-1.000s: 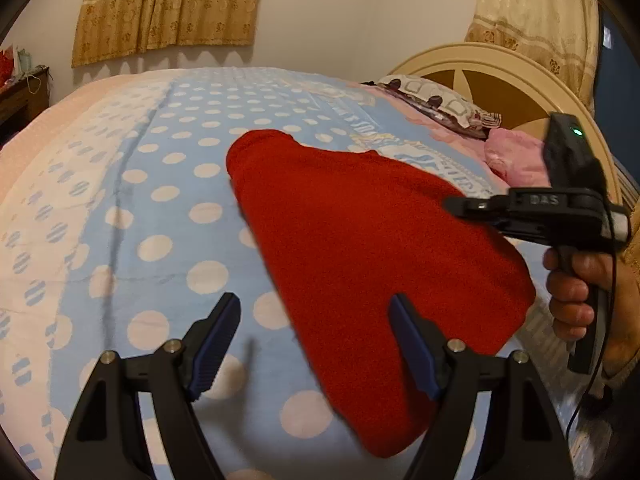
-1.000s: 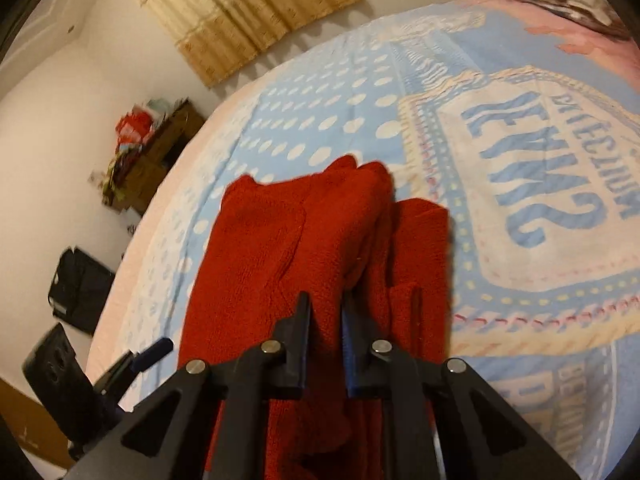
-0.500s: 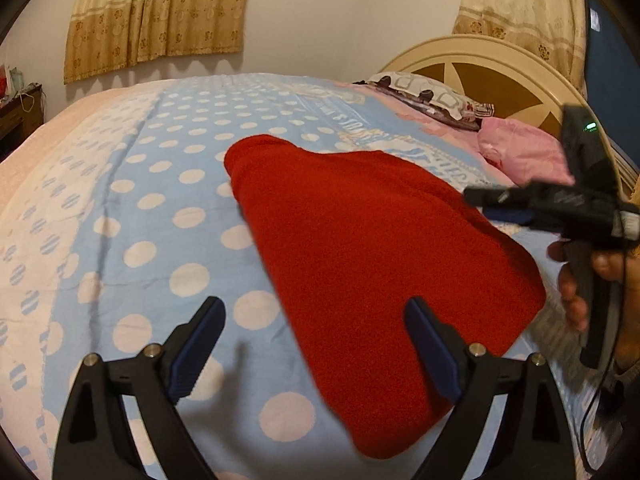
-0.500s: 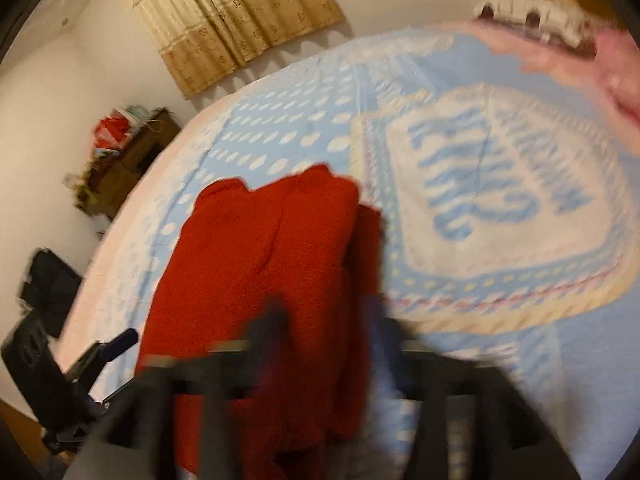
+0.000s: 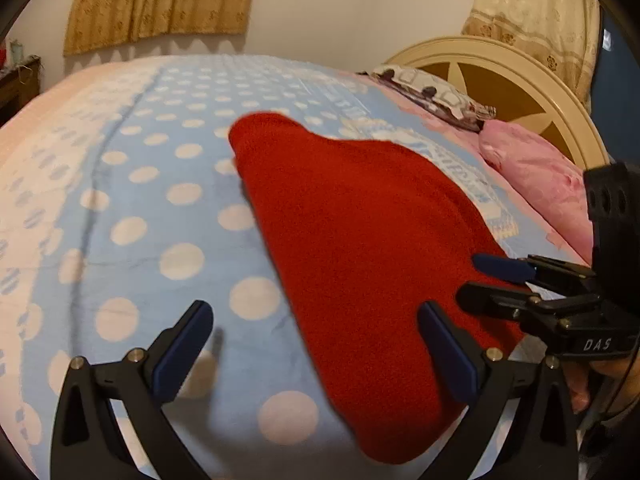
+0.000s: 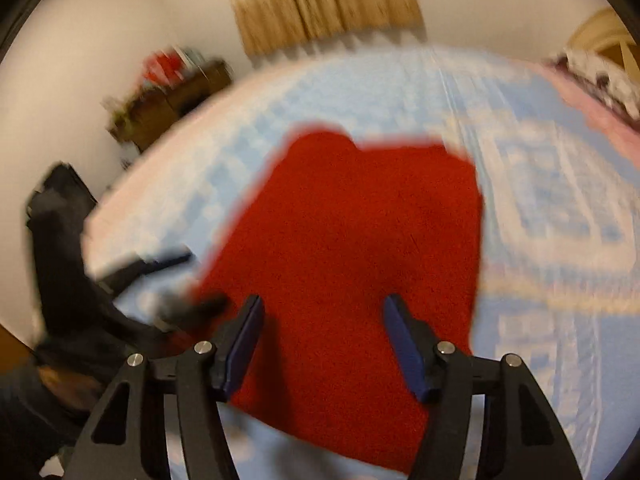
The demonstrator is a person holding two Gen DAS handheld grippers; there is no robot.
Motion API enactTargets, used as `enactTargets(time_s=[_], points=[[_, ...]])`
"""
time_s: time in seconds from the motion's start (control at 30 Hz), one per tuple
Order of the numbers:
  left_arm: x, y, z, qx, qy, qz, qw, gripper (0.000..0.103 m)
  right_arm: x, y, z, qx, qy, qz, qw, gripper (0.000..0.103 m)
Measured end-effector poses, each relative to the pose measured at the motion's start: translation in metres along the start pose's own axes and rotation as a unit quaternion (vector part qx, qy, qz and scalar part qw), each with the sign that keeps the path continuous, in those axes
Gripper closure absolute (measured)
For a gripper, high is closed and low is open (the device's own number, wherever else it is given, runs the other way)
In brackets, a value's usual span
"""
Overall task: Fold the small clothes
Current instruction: 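Withdraw both grippers above the folded sweater, then position both open grippers over the red sweater's folded edge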
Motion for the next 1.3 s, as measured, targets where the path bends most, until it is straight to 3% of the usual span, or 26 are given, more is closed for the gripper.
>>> enactTargets(time_s=[0.23,0.33,0.43,0.6,0.73,0.9,1.1,1.3], points=[[-0.004,0.001,-0.002,-0.002,-0.001,0.002,1.0000,0.000,-0.012,-0.005,0.003,-0.037,-0.044,-0.004,0.998,0.041],[-0.004,0.001,0.001,0.002,-0.010,-0.002,0.9999,0.000,0.001,-0.013,0.008,-0.047,-0.046,-0.006,0.998,0.041],[-0.004,0.002,0.002,-0.002,-0.016,0.000,0.9999,0.000,0.032,-0.028,0.014,-0.032,-0.035,-0.051,0.998,0.041],[-0.004,0.005,0.006,-0.016,-0.030,0.007,0.9994,0.000,0.063,0.013,0.027,-0.013,-0.052,-0.008,0.999,0.041],[-0.006,0.005,0.006,-0.020,-0.034,0.006,0.9992,0.000,0.060,0.058,0.007,-0.048,-0.037,0.052,0.997,0.042],[-0.006,-0.001,0.006,-0.029,-0.035,-0.004,0.9990,0.000,0.061,0.061,-0.019,-0.030,0.002,0.034,0.999,0.042],[-0.004,-0.011,0.014,-0.034,-0.056,-0.028,0.9975,0.000,0.048,0.048,-0.021,-0.026,-0.012,0.023,0.999,0.042],[-0.003,-0.001,-0.001,-0.014,-0.010,-0.008,0.9998,0.000,0.045,0.043,-0.025,-0.021,-0.015,0.011,1.000,0.042]])
Point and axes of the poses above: each gripper's, at about its wrist camera, not at the fingertips, and y roughly the way its jaws point, z to its left, x to its top, the point moved 5 cm from there along y, roughly the way its jaws point, and after that the axes turned 1 degree about -y, right-handed, at the moved point
